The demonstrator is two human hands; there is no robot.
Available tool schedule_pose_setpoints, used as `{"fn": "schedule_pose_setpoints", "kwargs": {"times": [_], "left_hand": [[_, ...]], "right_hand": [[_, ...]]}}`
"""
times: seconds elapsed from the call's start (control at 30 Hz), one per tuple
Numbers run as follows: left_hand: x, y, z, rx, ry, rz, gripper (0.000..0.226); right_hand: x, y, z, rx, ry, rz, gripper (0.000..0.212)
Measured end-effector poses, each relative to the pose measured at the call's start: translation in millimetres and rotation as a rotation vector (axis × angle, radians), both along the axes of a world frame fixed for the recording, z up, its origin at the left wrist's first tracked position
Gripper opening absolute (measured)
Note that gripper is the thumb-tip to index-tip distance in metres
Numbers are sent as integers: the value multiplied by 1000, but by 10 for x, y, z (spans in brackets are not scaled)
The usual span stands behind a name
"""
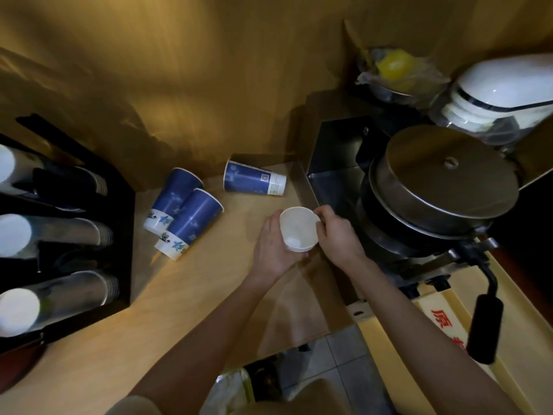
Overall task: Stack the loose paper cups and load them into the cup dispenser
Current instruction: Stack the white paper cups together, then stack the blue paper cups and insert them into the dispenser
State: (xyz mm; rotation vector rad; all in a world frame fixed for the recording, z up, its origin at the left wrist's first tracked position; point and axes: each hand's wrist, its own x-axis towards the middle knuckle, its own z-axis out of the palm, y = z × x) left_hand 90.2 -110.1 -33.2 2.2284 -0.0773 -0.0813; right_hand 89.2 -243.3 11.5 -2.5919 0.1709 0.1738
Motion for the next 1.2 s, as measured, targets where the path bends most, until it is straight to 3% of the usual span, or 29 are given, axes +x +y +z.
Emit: {"fn": "schedule_pose_setpoints", "kwargs": {"times": [0.23,0.37,0.53,0.63,0.77,1.03,1.2], "left_hand": [[19,118,19,66,51,17,106],[37,243,112,164,124,-59,115],[146,715,275,330,91,-17,71],[211,1124,310,327,65,78,46],[340,1609,285,398,49,223,37],[649,2093,111,687,70,212,54],[865,2203,-108,674,208,196,63]], "right_hand": [[129,110,35,-107,-15,81,23],[244,226,144,-260,-133,144,21],[466,588,330,-314,-238,280,28],[594,879,344,-283,-259,361,27],[727,1243,242,-248,-202,436,29],[947,1681,-145,-207,-49,421,54],[1051,1802,-449,159,163,196,76]]}}
